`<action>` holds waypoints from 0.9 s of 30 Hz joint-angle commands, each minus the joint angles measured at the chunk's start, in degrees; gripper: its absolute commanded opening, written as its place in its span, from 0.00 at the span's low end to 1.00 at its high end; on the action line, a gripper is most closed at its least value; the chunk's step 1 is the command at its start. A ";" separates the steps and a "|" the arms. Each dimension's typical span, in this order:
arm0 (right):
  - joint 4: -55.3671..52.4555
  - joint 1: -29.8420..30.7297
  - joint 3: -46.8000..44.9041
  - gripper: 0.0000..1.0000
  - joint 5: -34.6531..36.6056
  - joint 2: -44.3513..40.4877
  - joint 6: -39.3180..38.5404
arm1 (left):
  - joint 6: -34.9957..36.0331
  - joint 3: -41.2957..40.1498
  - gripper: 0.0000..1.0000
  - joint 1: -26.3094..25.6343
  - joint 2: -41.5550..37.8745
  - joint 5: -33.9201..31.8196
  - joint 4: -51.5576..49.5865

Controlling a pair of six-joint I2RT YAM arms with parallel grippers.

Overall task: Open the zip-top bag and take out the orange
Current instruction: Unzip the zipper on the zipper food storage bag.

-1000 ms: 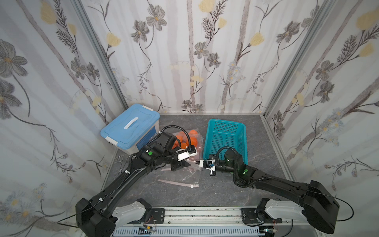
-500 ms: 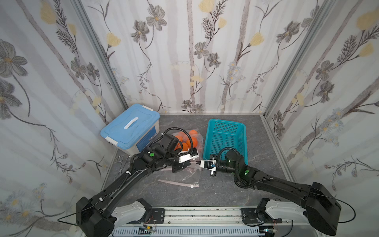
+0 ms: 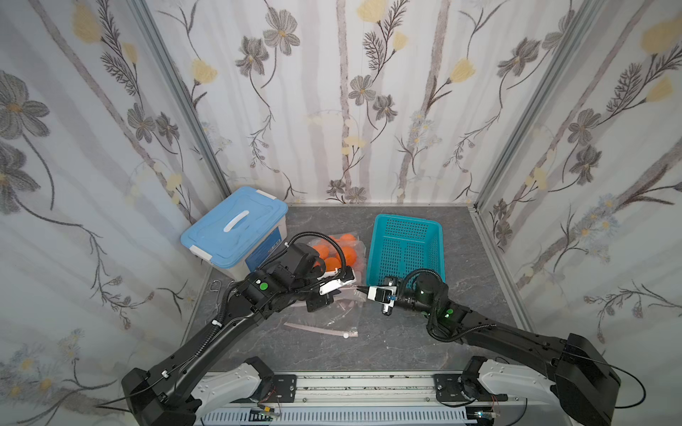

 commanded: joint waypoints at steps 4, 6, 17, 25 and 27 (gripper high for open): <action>4.41 -1.98 -1.15 0.00 5.76 -1.26 2.18 | -2.18 0.09 0.08 0.19 -4.49 -8.19 -11.87; 4.85 -2.39 -1.34 0.00 6.35 -1.42 2.54 | -2.90 0.27 0.08 0.20 -5.80 -9.10 -13.99; 7.33 -3.31 -2.62 0.00 8.37 -2.59 4.03 | -6.46 0.41 0.10 0.18 -11.07 -12.38 -21.73; 7.90 -5.40 -3.18 0.00 8.72 -3.31 4.23 | -7.32 -0.07 0.11 0.20 -14.35 -13.86 -23.98; 7.94 -5.51 -3.19 0.00 8.72 -3.44 4.24 | -7.47 -0.10 0.11 0.20 -14.62 -14.36 -25.01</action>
